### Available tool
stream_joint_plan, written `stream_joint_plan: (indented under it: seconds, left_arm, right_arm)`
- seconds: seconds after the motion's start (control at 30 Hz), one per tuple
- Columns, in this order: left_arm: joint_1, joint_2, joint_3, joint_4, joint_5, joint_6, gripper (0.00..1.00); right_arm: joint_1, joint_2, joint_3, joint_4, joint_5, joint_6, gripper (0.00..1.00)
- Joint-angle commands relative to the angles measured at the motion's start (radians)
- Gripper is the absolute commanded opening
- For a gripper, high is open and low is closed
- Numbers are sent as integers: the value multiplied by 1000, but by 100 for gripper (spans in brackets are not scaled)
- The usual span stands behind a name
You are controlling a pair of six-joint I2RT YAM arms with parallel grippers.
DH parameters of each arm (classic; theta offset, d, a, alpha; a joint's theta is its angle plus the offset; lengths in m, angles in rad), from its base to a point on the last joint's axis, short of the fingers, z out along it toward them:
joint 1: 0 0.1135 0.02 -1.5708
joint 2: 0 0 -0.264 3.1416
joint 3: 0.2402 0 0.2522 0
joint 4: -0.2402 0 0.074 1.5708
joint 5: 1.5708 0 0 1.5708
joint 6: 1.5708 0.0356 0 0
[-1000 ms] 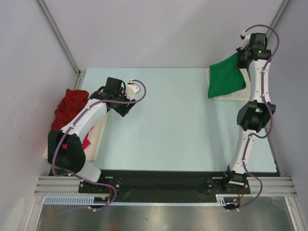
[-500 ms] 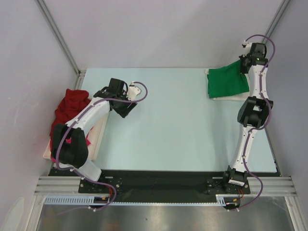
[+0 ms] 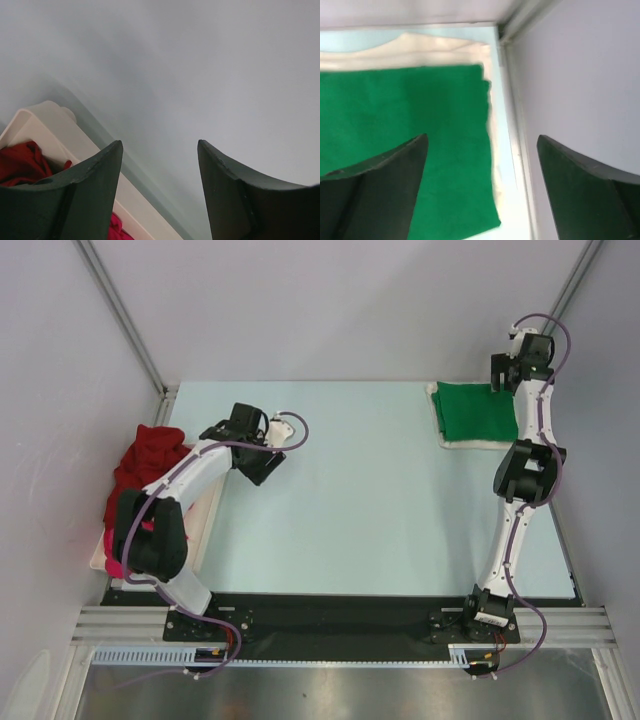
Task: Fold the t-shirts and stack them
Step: Neatly place the folded tshirt to the corner
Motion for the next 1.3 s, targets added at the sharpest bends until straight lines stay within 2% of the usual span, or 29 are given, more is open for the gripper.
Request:
stream_joint_plan:
  seconds: [0.0, 0.13, 0.3, 0.37, 0.4, 0.43, 0.47, 0.5, 0.67, 0.7, 0.77, 0.8, 1.07, 1.27]
  left_arm:
    - [6, -3, 41, 4, -10, 22, 67]
    - [6, -20, 39, 4, -15, 30, 67]
    - [6, -69, 24, 11, -4, 27, 68]
    - [6, -95, 10, 20, 2, 28, 69]
    - [7, -125, -9, 24, 13, 27, 77]
    - [7, -145, -20, 30, 27, 27, 78]
    - [9, -164, -33, 33, 37, 27, 93]
    - [7, -181, -62, 37, 45, 24, 100]
    - [13, -334, -186, 109, 79, -5, 100]
    - [16, -353, -230, 138, 76, -27, 100]
    - [18, -409, -273, 163, 50, -44, 100]
    - [19, -426, -319, 178, 44, -61, 100]
    - [24, -595, -542, 321, -25, -140, 100]
    - [25, -678, -609, 355, -104, -185, 100]
  right_arm:
    - [-11, -11, 6, 112, 187, 31, 100]
    - [-7, -101, -61, 152, 228, 101, 99]
    - [6, -257, -193, 149, 122, 247, 100]
    - [13, -351, -307, 149, 110, 299, 100]
    - [21, -388, -363, 156, 93, 331, 100]
    - [32, -424, -475, 184, 82, 359, 100]
    - [41, -509, -547, 204, 72, 378, 100]
    - [49, -549, -610, 222, 40, 411, 100]
    - [121, -812, -1090, 405, -43, 519, 100]
    - [137, -902, -1161, 429, -47, 529, 100]
    - [186, -982, -1271, 488, -39, 553, 100]
    - [202, -1049, -1377, 501, -31, 557, 100]
    - [351, -1384, -1769, 604, -47, 609, 100]
    - [440, -1651, -2019, 646, -5, 669, 100]
